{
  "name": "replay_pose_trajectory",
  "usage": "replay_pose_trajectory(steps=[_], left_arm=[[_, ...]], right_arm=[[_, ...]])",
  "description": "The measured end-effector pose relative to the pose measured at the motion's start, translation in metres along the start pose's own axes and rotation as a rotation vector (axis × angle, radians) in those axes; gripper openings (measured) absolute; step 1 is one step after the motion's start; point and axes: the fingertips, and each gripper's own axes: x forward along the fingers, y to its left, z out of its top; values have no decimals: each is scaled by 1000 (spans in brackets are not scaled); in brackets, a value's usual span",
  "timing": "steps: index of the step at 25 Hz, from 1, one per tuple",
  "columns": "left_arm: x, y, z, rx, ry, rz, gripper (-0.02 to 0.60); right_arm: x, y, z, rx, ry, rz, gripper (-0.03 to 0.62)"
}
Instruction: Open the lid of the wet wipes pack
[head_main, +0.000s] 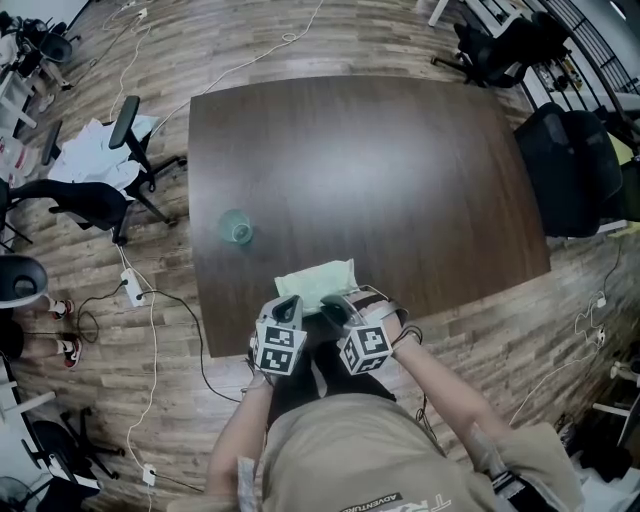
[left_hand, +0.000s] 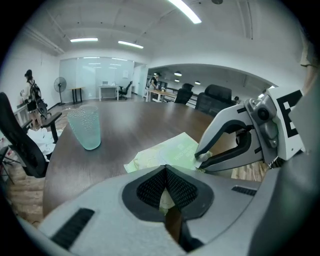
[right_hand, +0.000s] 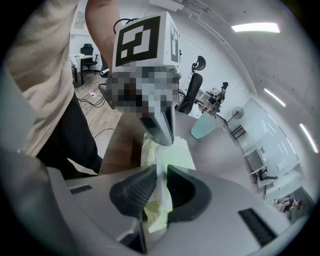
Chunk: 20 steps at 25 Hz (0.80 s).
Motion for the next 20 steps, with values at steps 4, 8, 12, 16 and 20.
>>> replay_pose_trajectory(steps=[4,8,12,16,20], left_arm=[[0,-1,2,5,5,-10,9],[0,-1,1,5,8,-21,9],[0,-2,1,12,7,-16,9],[0,-3,0,20,5,-21,9],[3,-3,-1,36,7,-25,9]], right_arm=[[-1,0,-1,12,0,3,61],[-1,1,0,22,1,17,52],[-2,3,0,23,3,37,38],[-3,4,0,33,2,45,29],[-4,4,-2,38,2,39,28]])
